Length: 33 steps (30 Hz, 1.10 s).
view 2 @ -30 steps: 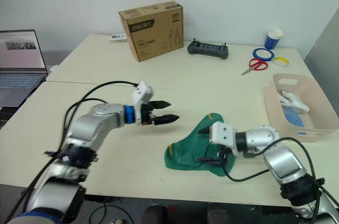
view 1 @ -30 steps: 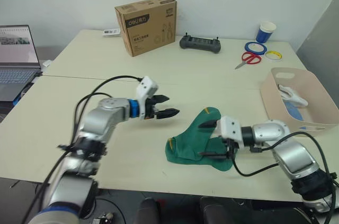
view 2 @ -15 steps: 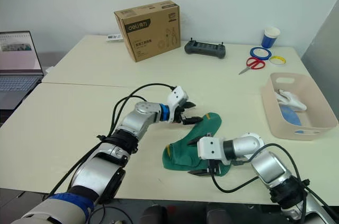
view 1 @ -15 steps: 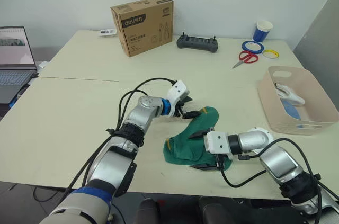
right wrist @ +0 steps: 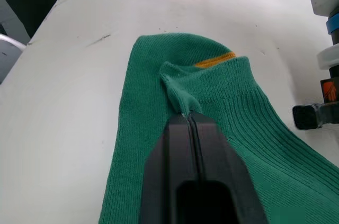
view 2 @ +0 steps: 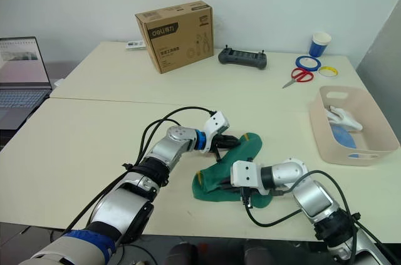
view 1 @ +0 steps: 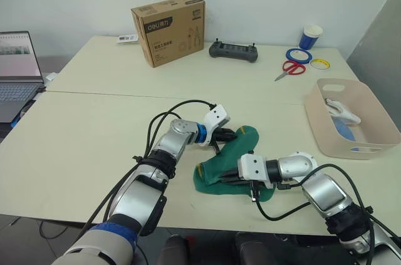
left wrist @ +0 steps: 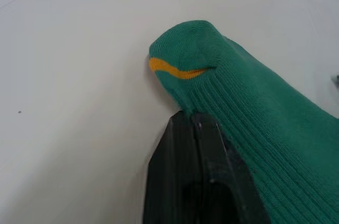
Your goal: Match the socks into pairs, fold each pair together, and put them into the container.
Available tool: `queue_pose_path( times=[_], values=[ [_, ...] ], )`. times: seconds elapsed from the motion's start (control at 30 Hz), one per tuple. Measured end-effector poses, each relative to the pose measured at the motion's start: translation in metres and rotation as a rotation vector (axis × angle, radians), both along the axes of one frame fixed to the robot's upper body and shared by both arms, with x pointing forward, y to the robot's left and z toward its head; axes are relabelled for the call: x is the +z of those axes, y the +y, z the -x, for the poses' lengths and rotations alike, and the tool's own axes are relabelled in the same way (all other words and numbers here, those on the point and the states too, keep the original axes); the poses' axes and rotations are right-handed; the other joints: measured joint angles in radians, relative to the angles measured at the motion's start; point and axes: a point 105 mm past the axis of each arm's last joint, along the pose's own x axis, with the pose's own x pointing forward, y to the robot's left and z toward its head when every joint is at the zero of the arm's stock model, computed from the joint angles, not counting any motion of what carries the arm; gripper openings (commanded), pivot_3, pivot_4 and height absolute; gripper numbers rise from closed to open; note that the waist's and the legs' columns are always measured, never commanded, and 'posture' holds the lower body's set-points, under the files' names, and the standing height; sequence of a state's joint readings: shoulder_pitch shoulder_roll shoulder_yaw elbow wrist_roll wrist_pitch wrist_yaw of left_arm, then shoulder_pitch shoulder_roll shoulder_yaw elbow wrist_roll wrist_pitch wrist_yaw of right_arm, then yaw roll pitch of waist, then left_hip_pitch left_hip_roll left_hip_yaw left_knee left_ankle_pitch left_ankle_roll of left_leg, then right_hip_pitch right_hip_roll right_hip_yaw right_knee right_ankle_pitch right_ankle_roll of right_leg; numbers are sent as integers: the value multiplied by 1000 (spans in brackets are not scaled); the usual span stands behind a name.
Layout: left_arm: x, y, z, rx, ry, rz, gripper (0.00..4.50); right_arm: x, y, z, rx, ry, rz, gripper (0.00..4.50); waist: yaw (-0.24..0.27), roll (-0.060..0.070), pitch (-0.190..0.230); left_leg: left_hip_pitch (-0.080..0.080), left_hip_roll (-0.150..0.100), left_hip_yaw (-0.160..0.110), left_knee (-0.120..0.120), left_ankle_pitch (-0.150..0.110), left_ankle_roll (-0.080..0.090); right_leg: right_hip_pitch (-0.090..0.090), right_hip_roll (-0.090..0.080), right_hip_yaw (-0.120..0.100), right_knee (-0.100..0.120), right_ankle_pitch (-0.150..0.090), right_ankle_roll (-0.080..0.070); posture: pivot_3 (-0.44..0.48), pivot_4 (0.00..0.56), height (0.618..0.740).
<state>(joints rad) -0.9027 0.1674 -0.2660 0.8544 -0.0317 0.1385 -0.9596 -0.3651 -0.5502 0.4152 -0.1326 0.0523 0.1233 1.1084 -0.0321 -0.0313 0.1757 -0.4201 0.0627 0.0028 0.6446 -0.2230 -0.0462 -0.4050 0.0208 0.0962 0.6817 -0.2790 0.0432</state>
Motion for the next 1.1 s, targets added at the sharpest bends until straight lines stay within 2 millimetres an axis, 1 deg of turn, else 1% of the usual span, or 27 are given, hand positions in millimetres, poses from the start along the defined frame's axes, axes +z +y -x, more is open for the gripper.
queue_pose_path(
  times=[0.27, 0.5, 0.57, 0.67, 0.73, 0.8, 0.83, 0.87, 0.93, 1.0, 1.07, 1.1],
  values=[
    [-1, 1, 1, -2, 7, 4, 40, 1, -5, -1, -1, 4, 11, 3, 0, 0, 0, 0, 0, 0, 0, 0, 0, 0, 0, 0, 0, 0, 0, 0, 150, 740],
    [1, 3, -1, 15, 17, 23, 40, 2, -4, -1, -4, 2, 3, 3, 0, 0, 0, 0, 0, 0, 0, 0, 0, 0, 0, 0, 0, 0, 0, 0, 150, 740],
    [5, 7, -2, 35, 20, 39, 40, 6, -7, -2, -15, -13, -4, 3, 0, 0, 0, 0, 0, 0, 0, 0, 0, 0, 0, 0, 0, 0, 0, 0, 150, 740],
    [14, 19, -4, 86, 17, 85, 40, 19, -14, -5, -42, -44, -29, 3, 0, 0, 0, 0, 0, 0, 0, 0, 0, 0, 0, 0, 0, 0, 0, 0, 150, 740],
    [20, 30, -2, 121, 19, 113, 40, 26, -22, -5, -58, -57, -28, 3, -1, 0, 0, 0, 1, 0, 0, 0, 0, 0, 0, 0, 0, 0, -1, 0, 150, 740],
    [25, 46, 6, 178, 34, 174, 40, 31, -33, -5, -84, -61, -29, 3, -3, 0, 0, 0, 1, 0, -1, 0, 0, 0, 0, 1, 0, 1, -1, 0, 150, 740],
    [26, 57, 13, 211, 57, 200, 40, 35, -42, -9, -114, -78, -15, 3, -3, 0, 0, 1, 1, 0, -1, 0, 0, 0, 0, 0, 1, 1, -1, 0, 150, 740],
    [26, 61, 16, 228, 70, 205, 40, 36, -45, -10, -123, -87, -10, 3, -2, 0, 0, 1, 1, 0, 0, 0, 0, 0, 0, 0, 1, 1, -1, 0, 150, 740],
    [27, 65, 25, 237, 86, 214, 40, 38, -50, -13, -130, -105, -1, 3, -1, 0, 0, 1, 1, 0, 0, 0, 0, 1, 0, 0, 1, 1, -1, 0, 150, 740],
    [31, 67, 42, 249, 103, 236, 40, 36, -58, -18, -137, -130, 26, 3, -1, 0, 0, 1, 1, 0, 0, 0, 0, 1, -1, 0, 1, 0, 0, 0, 150, 740],
    [30, 66, 55, 261, 124, 239, 40, 32, -70, -24, -162, -144, 61, 3, -1, 0, 0, 1, 1, 1, 0, 0, 0, 1, -2, 0, 1, 0, 0, 0, 150, 740],
    [29, 67, 63, 272, 129, 230, 40, 31, -71, -26, -162, -144, 63, 3, -1, 0, 0, 1, 1, 1, 0, 0, 0, 1, -2, 0, 0, 0, 0, 0, 150, 740]
  ],
)
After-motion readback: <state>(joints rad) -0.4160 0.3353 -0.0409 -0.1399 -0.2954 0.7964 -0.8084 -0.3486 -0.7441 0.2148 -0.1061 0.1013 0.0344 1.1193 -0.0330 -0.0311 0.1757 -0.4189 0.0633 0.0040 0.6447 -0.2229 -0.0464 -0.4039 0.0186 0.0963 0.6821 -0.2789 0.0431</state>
